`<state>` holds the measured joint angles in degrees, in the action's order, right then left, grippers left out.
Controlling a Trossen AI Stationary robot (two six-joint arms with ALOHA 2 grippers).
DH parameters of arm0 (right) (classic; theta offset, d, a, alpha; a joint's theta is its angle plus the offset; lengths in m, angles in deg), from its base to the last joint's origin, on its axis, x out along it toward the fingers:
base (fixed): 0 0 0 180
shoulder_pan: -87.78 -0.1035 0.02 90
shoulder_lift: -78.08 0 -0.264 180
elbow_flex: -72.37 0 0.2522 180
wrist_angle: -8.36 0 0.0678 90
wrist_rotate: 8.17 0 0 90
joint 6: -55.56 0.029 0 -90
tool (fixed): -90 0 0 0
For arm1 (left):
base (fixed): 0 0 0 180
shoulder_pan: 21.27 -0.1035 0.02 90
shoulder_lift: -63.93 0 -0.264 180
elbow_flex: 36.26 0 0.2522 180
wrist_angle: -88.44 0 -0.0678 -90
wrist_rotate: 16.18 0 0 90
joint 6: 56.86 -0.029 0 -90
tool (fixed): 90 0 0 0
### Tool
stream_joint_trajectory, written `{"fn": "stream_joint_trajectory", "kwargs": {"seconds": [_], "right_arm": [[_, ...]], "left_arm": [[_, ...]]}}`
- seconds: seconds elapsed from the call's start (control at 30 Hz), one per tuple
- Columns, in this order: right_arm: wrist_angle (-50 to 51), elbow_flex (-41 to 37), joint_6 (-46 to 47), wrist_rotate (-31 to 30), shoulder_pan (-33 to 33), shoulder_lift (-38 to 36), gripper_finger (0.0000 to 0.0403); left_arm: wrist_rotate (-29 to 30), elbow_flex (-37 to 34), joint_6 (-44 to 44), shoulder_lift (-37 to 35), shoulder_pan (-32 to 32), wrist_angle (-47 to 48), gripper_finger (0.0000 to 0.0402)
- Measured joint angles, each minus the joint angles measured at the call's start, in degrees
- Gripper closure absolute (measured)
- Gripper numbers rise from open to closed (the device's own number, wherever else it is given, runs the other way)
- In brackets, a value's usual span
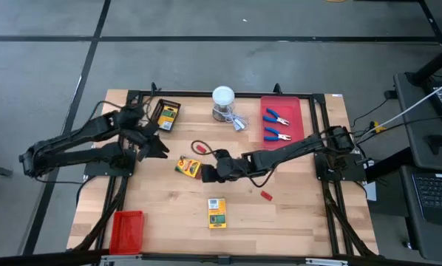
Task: Pick & Place School Supplies
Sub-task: Put the crayon box into the black bin
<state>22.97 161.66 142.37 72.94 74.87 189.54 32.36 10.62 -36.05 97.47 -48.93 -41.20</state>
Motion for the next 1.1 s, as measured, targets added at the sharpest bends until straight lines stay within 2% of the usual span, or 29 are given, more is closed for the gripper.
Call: {"fn": "stream_joint_trajectory", "kwargs": {"seconds": [0.1, 0.27, 0.5, 0.6, 0.87, 1.1], "right_arm": [[-3.7, -4.7, 2.7, -1.8, 0.1, 0.0, 0.0334], [-4.2, -7.2, 3.9, -1.8, 1.1, 0.0, 0.0308], [-3.1, -7.5, 2.8, -1.5, 5.4, 0.9, 0.0252], [-3.7, -7.4, 2.8, -0.5, 6.8, 1.8, 0.0240], [-8.2, -7.3, 2.8, 2.5, 7.4, 6.0, 0.0258], [-9.6, -2.5, 2.1, 3.2, 7.6, 10.3, 0.0271]], "left_arm": [[1.7, 0.0, 3.3, -4.4, 0.0, 0.0, 0.0211], [4.3, 0.0, 6.1, -8.6, 0.0, -0.1, 0.0214], [4.7, 0.0, 7.0, -9.4, 0.0, -1.0, 0.0213], [4.9, 0.0, 7.0, -9.4, 0.0, -2.3, 0.0218], [5.0, 0.0, 7.0, -9.4, 0.0, -2.2, 0.0221], [5.1, 0.0, 7.0, -9.3, 0.0, -2.5, 0.0222]]}}
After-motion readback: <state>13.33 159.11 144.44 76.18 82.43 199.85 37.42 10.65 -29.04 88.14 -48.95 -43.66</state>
